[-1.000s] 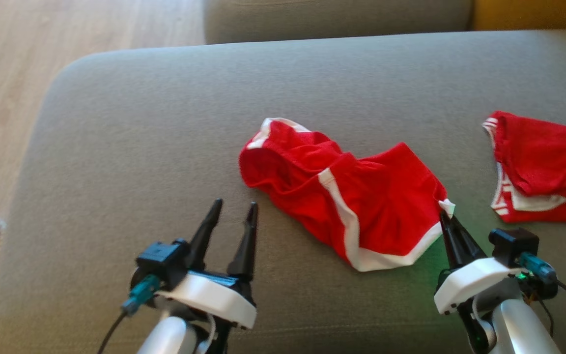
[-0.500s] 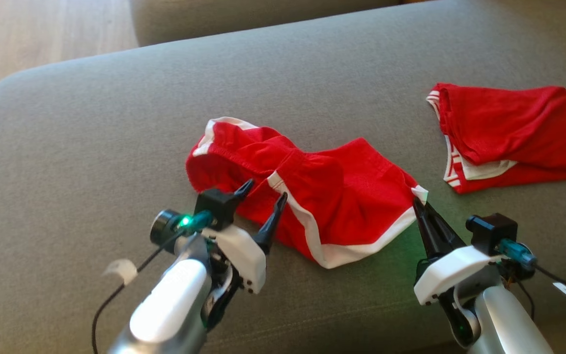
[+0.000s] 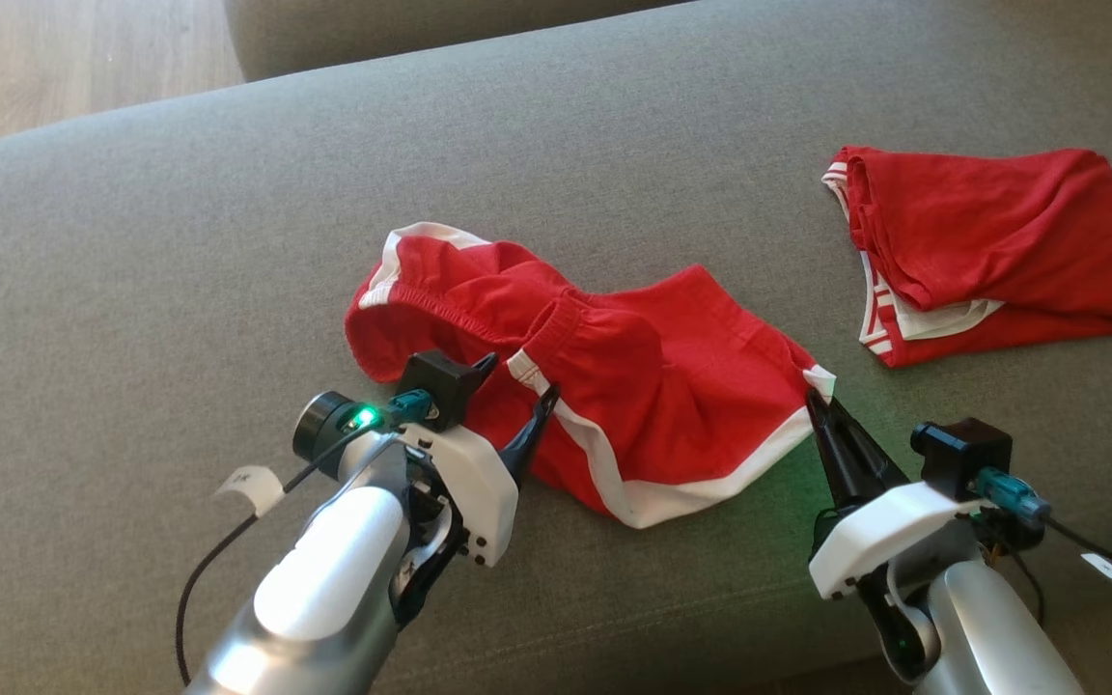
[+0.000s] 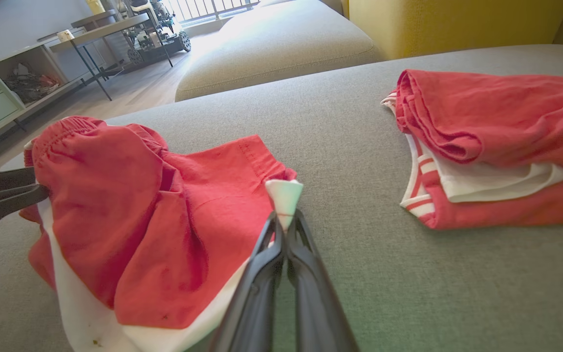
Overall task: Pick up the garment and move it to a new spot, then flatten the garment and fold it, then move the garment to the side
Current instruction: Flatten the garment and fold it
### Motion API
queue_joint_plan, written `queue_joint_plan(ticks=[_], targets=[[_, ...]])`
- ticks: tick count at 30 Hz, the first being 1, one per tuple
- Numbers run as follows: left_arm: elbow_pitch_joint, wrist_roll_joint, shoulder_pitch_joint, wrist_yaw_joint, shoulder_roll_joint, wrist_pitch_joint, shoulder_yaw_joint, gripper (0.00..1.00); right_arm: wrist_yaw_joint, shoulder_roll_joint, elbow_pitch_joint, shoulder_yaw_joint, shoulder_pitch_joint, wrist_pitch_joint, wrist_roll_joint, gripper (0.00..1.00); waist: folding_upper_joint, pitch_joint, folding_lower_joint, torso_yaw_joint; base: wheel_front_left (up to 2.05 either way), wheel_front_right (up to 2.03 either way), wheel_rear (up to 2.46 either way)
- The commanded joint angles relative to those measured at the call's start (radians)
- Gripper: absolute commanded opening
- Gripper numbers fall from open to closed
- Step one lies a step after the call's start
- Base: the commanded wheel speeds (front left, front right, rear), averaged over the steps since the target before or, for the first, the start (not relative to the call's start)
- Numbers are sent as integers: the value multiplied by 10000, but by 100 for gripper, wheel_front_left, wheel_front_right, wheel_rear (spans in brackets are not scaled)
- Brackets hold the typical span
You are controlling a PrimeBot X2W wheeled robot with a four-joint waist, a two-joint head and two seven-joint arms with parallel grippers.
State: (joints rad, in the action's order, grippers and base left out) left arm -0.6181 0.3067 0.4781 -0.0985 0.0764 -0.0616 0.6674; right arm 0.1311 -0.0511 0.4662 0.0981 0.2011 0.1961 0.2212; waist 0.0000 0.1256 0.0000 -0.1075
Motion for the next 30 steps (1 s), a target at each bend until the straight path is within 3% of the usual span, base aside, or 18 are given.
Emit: queue_joint_plan(ticks=[1, 19, 20, 21, 22, 30], targets=[[199, 22, 576, -21, 183, -40, -255, 100, -4, 9, -212, 246, 438, 149, 84, 0, 0, -13, 0, 33, 0, 0, 0], [-423, 118, 1325, -255, 306, -130, 477, 100, -4, 9, -32, 285, 544, 102, -7, 0, 0, 21, 0, 38, 0, 0, 0], [-493, 217, 1352, -273, 297, -71, 579, 44, -4, 9, -28, 272, 547, 103, -9, 0, 0, 15, 0, 36, 0, 0, 0], [-522, 262, 1361, -280, 297, -54, 631, 15, -4, 9, -27, 268, 547, 105, -9, 0, 0, 12, 0, 38, 0, 0, 0], [-548, 304, 1373, -286, 302, -54, 676, 0, -4, 9, -27, 267, 548, 106, -10, 0, 0, 12, 0, 40, 0, 0, 0], [-622, 633, 1406, -304, 388, -266, 769, 0, -4, 9, -23, 95, 544, 112, -65, 0, 0, -38, 0, 190, 0, 0, 0]])
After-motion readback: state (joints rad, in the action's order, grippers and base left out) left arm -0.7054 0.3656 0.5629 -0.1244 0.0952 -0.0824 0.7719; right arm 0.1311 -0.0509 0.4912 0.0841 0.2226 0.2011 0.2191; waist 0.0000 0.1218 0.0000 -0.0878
